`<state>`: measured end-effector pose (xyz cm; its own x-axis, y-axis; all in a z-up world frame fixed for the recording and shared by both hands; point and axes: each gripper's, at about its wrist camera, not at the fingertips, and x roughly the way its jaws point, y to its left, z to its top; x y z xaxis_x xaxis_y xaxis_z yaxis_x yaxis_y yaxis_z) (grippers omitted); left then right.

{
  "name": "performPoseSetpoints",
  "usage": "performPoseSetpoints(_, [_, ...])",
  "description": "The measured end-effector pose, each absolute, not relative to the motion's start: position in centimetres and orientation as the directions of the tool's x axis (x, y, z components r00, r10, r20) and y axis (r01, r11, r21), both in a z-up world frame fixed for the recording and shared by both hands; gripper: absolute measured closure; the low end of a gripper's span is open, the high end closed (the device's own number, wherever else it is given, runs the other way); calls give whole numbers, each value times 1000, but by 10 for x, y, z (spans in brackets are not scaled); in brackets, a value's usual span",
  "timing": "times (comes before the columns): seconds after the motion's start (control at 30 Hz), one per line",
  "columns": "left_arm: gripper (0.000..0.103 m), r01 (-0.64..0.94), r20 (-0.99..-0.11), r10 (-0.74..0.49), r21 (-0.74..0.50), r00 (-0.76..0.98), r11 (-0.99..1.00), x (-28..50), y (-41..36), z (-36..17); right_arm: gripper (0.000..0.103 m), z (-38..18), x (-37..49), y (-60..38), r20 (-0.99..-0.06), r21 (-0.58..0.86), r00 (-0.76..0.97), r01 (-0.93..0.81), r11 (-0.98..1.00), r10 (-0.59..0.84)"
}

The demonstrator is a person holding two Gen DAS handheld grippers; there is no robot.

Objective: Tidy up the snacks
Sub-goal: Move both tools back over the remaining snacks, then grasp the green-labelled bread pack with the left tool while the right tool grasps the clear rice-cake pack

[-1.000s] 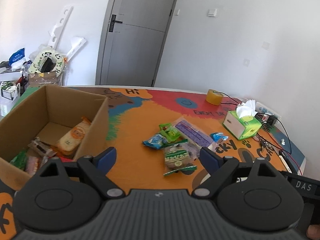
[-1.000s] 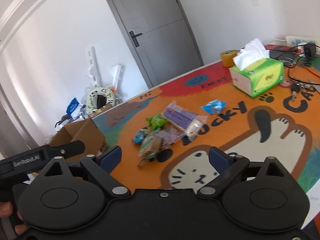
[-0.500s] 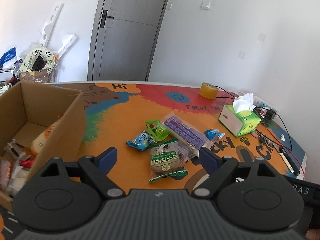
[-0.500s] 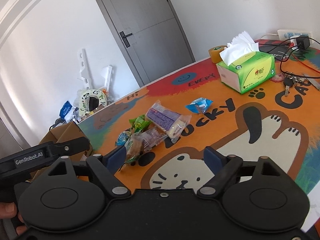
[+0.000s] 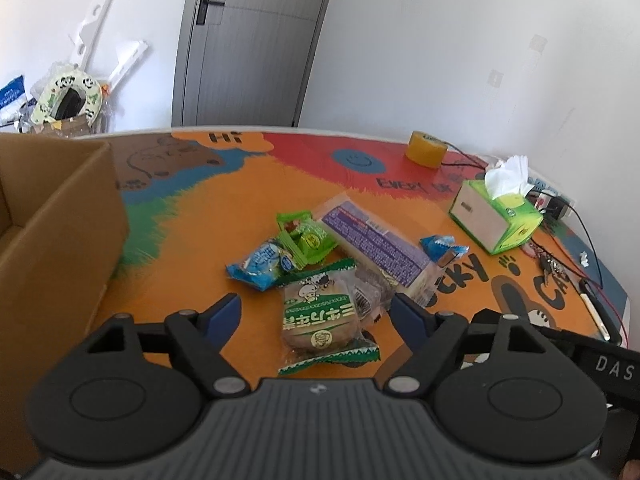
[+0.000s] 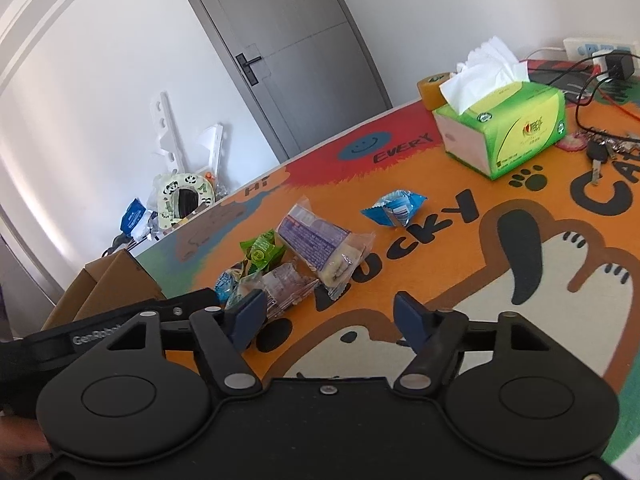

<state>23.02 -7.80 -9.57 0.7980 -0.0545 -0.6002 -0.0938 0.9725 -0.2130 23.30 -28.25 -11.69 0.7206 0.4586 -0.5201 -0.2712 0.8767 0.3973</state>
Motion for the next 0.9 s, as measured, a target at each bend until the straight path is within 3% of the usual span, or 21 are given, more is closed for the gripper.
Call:
performPoseSetpoints(0.23, [27,-101,-630,-53,-206,774,973,251,-82,-109,35,-122,245,-282,-528,406,703,-282,869,475])
performPoseSetpoints(0.37, [41,-113,-654,-55,-212,754,971,259,-81,-118,36,-125,251,-280,-532,409,695,-289,866,484])
performPoseSetpoints(0.53, [42,-98,-654,-62,-206,754,974,260,-83,-124,36,-128,255,-278,-537,416,687,-290,862,490])
performPoseSetpoints(0.6, [55,-96,-651,-54,-192,757,977,259,-84,-124,36,-129,255,-278,-539,416,685,-290,862,491])
performPoseSetpoints(0.9, [55,-92,-624,-59,-207,779,974,244,-74,-116,36,-127,257,-265,-541,398,679,-314,862,497])
